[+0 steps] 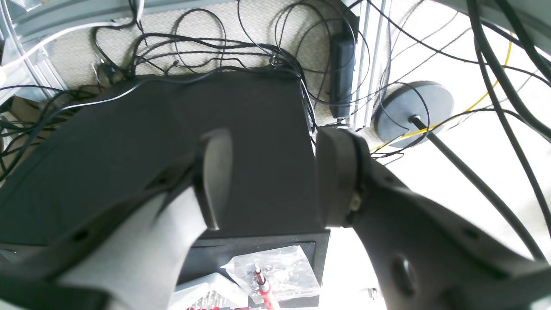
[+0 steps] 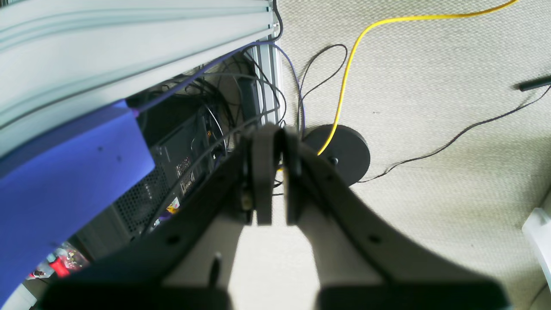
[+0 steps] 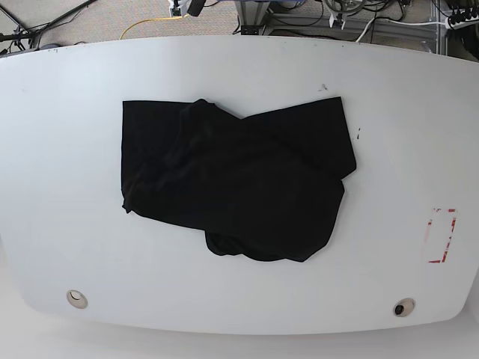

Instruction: Fold the T-shirt properly

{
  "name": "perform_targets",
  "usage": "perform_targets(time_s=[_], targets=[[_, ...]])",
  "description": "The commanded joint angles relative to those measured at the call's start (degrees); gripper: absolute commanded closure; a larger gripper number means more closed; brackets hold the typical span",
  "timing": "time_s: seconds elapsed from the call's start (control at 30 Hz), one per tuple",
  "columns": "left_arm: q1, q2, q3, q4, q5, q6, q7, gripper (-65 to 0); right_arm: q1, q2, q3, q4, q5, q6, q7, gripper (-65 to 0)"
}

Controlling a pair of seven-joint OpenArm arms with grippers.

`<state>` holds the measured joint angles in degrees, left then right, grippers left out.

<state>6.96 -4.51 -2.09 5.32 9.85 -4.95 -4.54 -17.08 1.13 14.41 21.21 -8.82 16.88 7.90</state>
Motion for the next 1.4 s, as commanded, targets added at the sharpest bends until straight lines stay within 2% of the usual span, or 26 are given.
perform_targets(time_s=[0.0,0.17,0.2,0.23,0.63,0.8,0.87,0.97,1.07,1.37], targets=[[4.6,-0.3,-0.4,3.4,-0.4,0.0,-0.9,-29.6,-4.2,0.1,0.2,2.4,-0.1,0.2,0.0,-2.8],[7.6,-0.3,-0.4,7.9,-0.4,0.0,-1.2,-29.1,-6.2,0.0,0.1,4.6,-0.1,0.2,0.2,-2.8],[5.5,-0.1,0.1,7.0,-0.3,0.2,-1.8,-29.2,-1.5,0.0,0.0,4.2,-0.2,-0.1,0.4,-3.0],[5.5,-0.1,0.1,7.0,-0.3,0.2,-1.8,-29.2,-0.7,0.0,0.0,3.8,-0.2,-0.1,0.4,-3.0],[5.7,-0.4,0.1,7.5,-0.4,0.0,-2.2,-29.2,-0.5,0.0,0.1,4.2,0.1,-0.1,0.4,-2.9],[7.7,-0.4,-0.2,7.5,-0.7,0.0,-8.4,-28.9,-2.2,-1.0,0.3,4.9,0.1,-0.1,0.4,-2.7],[8.7,-0.4,-0.2,7.5,-0.7,0.0,-11.5,-28.9,-4.2,-1.9,0.4,9.1,0.1,-0.1,0.4,-2.7],[9.8,-0.5,-0.2,7.6,-0.7,0.0,-13.0,-28.9,-8.5,-3.0,0.1,15.8,0.1,-0.1,0.3,-2.7],[12.2,-0.5,-0.2,11.5,-0.7,0.0,-14.4,-28.7,-11.8,-4.2,0.0,21.5,0.1,-0.1,0.1,-2.7],[27.3,-2.2,-0.3,36.5,-0.7,0.0,-14.5,-28.7,-21.6,-6.4,0.0,34.5,0.1,0.2,0.1,-2.7]])
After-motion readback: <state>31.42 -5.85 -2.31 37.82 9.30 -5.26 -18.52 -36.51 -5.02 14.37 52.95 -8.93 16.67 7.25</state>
